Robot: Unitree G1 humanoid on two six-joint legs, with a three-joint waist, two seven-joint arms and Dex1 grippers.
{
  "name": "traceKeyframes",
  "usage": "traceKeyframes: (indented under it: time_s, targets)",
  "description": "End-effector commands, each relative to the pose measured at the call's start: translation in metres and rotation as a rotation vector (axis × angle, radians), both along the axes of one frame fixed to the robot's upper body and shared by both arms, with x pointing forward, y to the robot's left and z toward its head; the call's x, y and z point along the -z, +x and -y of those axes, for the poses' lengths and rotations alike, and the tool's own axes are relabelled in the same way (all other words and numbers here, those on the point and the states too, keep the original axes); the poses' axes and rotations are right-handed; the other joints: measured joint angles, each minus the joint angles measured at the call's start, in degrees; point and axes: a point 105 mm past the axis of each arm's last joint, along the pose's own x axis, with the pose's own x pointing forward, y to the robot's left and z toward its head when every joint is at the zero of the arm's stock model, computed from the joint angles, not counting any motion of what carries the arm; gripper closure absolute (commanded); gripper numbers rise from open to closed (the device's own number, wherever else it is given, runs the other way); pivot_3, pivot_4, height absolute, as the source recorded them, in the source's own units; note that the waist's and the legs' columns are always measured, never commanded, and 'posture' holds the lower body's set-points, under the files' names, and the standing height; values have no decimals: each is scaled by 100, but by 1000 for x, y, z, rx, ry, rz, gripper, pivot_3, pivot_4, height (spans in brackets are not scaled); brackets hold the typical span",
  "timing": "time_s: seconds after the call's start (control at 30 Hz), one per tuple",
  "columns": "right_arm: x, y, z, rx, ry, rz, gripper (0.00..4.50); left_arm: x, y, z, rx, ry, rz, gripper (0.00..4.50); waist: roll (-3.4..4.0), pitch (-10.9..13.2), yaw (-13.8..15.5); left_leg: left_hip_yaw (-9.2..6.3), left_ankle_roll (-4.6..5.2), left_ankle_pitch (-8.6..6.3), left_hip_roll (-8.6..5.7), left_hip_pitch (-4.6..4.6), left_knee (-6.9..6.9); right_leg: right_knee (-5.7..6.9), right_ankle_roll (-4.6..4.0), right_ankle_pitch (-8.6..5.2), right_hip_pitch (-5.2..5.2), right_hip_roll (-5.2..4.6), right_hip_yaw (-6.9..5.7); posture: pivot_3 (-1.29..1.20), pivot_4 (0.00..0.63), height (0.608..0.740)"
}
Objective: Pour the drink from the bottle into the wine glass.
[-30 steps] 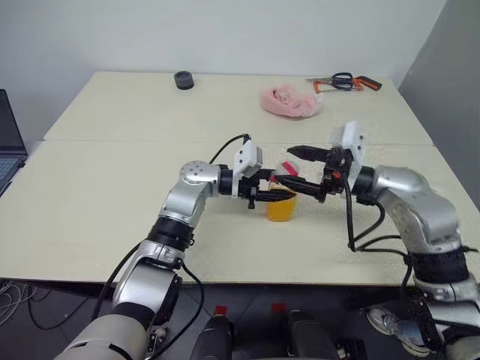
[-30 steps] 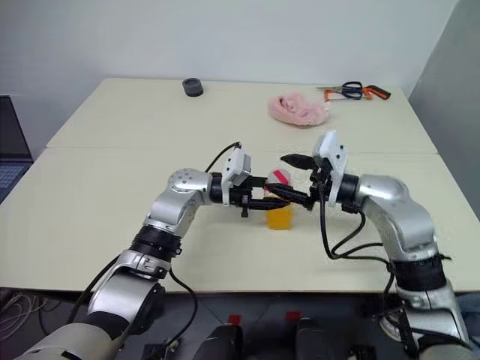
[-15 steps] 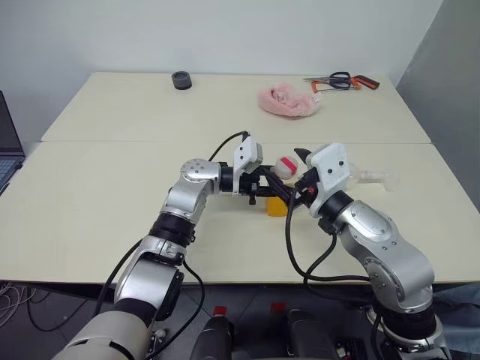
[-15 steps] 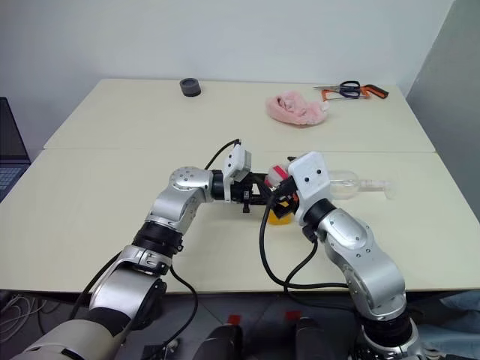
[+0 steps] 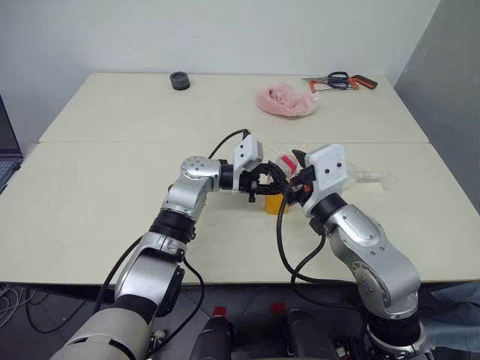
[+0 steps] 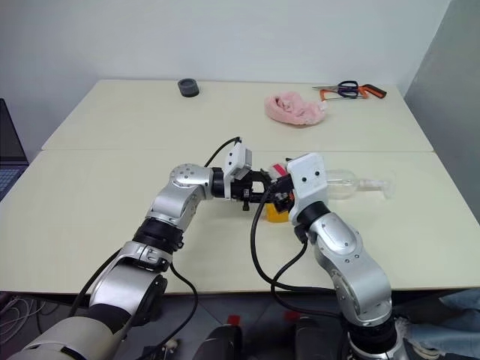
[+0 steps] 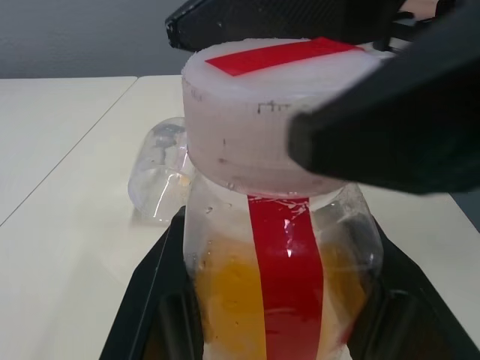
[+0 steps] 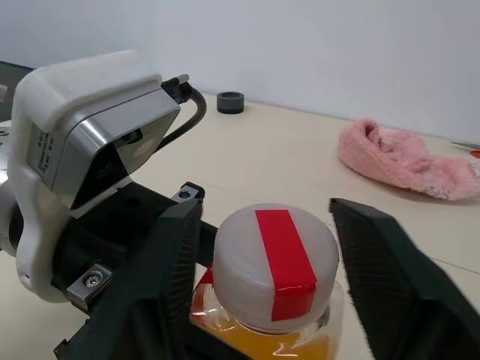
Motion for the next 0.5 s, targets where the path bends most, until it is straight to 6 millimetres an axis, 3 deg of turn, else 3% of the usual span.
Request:
traceKeyframes:
  time_s: [0.03, 0.2, 0.33, 0.5]
  targets:
    - [-9, -4, -2, -15, 12, 51, 2673, -21, 1, 1, 9, -28, 70, 2674, 0, 0, -1, 0, 0, 0, 0, 0, 0, 0, 0, 0, 0, 0, 0, 0, 150, 740]
    - [-10, 0, -4, -77, 11, 68, 2665, -22, 1, 2, 11, -31, 70, 2675, 0, 0, -4, 0, 0, 0, 0, 0, 0, 0, 0, 0, 0, 0, 0, 0, 150, 740]
    - [-6, 16, -7, -403, -39, 68, 2665, -26, -1, 7, 38, -35, 71, 2675, 0, 1, -18, 5, 1, 0, -2, 3, 4, 0, 3, 2, 4, 0, 1, 0, 150, 740]
    - [16, 30, 0, -739, -300, -73, 2665, -26, -2, 7, 70, 7, 123, 2676, 3, 2, -21, 4, 2, 0, 0, 7, 2, -5, 5, 3, 10, 2, -4, 0, 150, 740]
